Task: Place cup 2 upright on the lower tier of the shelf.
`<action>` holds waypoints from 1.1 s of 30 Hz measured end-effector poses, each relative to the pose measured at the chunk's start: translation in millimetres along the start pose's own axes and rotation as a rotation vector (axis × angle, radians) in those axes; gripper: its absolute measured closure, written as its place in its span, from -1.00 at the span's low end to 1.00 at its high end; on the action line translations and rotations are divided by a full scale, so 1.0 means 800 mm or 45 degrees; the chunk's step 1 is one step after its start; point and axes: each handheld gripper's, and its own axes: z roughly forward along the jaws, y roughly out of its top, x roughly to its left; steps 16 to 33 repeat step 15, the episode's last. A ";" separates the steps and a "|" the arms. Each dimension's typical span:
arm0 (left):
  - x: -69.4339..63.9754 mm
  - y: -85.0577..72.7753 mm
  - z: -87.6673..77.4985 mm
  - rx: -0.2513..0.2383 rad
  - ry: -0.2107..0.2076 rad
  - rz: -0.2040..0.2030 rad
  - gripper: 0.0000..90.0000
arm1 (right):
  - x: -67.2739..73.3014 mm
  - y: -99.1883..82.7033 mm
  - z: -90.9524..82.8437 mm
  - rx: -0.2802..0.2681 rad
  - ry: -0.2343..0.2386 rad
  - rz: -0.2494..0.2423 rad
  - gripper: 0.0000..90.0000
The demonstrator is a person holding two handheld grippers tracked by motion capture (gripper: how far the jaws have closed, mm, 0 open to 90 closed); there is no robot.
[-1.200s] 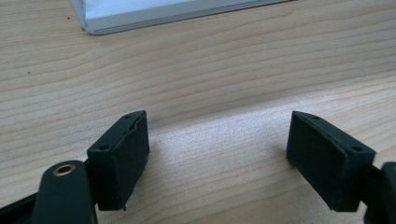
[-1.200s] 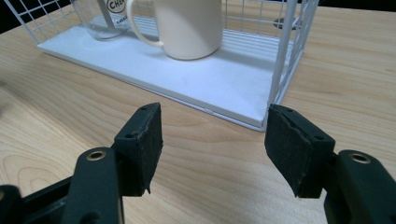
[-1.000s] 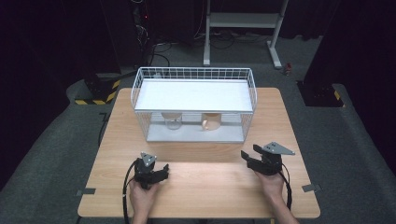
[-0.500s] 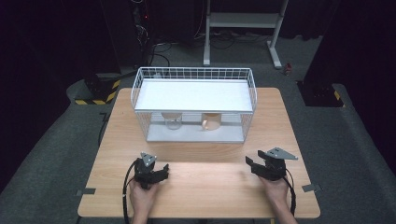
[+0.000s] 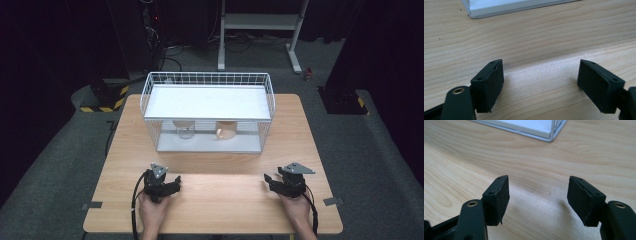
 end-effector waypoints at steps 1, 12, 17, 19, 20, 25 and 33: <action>0.000 0.000 0.000 0.000 0.000 0.000 -0.52 | 0.000 0.000 0.000 0.005 -0.006 -0.002 -0.26; 0.000 0.000 0.000 0.000 0.001 0.003 -0.52 | 0.003 0.001 0.006 0.099 -0.065 -0.065 -0.34; 0.000 0.000 0.000 0.000 0.001 0.000 -0.52 | 0.003 0.001 0.006 0.099 -0.064 -0.064 -0.34; 0.000 0.000 0.000 0.000 0.001 0.000 -0.52 | 0.003 0.001 0.006 0.099 -0.064 -0.064 -0.34; 0.000 0.000 0.000 0.000 0.001 0.000 -0.52 | 0.003 0.001 0.006 0.099 -0.064 -0.064 -0.34; 0.000 0.000 0.000 0.000 0.001 0.000 -0.52 | 0.003 0.001 0.006 0.099 -0.064 -0.064 -0.34; 0.000 0.000 0.000 0.000 0.001 0.000 -0.52 | 0.003 0.001 0.006 0.099 -0.064 -0.064 -0.34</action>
